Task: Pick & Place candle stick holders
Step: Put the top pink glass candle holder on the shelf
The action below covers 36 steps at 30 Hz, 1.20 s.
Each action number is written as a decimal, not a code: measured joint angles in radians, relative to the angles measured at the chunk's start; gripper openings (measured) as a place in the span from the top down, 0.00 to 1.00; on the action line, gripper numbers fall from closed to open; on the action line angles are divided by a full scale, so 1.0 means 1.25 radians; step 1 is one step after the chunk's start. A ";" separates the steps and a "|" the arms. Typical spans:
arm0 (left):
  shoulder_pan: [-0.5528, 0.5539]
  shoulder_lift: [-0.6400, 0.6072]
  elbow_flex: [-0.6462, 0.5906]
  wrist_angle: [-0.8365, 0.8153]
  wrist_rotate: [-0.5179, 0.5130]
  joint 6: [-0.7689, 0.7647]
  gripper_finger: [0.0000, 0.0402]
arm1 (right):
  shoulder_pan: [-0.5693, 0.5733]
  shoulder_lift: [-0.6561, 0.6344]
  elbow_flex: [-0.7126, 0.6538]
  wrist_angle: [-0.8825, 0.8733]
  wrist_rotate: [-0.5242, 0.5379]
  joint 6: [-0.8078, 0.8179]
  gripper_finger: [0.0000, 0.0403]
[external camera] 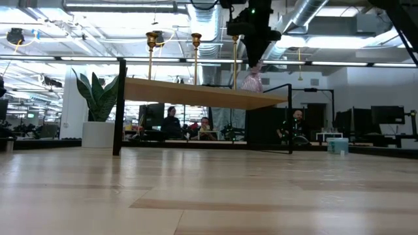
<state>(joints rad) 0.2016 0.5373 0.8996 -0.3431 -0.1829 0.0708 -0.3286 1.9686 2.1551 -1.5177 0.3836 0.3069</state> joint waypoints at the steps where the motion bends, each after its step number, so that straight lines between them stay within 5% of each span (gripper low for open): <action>1: 0.000 0.000 0.000 0.000 0.000 0.000 0.59 | 0.000 0.003 -0.001 -0.001 0.000 -0.002 0.96; 36: 0.000 0.000 0.000 0.000 0.000 0.000 0.59 | -0.014 0.016 -0.002 0.019 -0.014 -0.009 0.96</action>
<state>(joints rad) 0.2016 0.5376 0.8993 -0.3428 -0.1829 0.0708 -0.3461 1.9883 2.1532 -1.4942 0.3665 0.2956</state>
